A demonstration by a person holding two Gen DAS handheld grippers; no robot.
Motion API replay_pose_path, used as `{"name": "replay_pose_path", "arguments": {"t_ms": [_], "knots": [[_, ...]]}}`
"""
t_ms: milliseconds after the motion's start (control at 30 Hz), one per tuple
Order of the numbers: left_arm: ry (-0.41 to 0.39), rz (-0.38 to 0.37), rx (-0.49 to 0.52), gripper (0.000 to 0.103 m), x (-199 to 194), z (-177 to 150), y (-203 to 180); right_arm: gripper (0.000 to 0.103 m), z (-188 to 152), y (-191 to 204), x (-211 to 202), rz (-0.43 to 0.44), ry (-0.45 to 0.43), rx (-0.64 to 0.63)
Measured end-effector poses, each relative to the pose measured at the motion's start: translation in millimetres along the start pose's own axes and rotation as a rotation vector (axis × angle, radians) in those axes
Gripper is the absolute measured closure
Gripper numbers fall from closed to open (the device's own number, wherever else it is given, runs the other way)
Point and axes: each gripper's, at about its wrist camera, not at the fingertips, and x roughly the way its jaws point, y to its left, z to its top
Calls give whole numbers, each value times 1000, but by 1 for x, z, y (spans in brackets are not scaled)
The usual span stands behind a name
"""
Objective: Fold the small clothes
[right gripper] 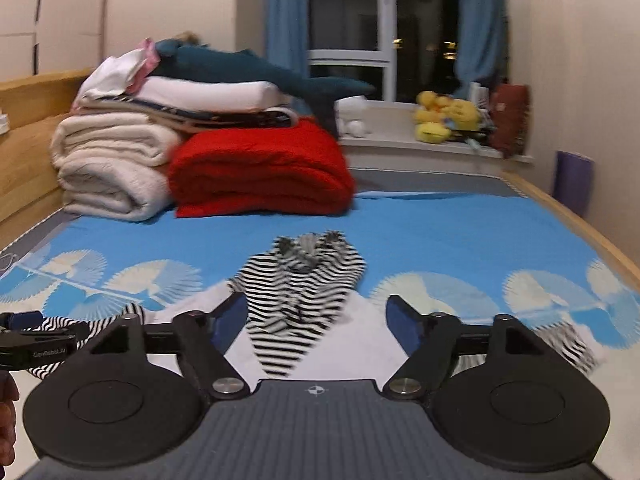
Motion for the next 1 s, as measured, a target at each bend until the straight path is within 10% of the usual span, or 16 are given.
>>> {"name": "replay_pose_path", "arguments": {"t_ms": [167,333,500,667,1000], "knots": [[-17,20,-9,32,10,10,24,24,-13,8,44,10,55,50],[25,18,16,65,30,4,64,26,-18,12,70,35,146,120],[128,65,-91,68,61,-9,136,34,-13,12,74,54,126,105],[214,141,-238,68,87,-30,217,78,-11,1,86,53,141,107],[339,212,-579,52,118,-55,305,77,-15,-16,101,55,227,120]]}}
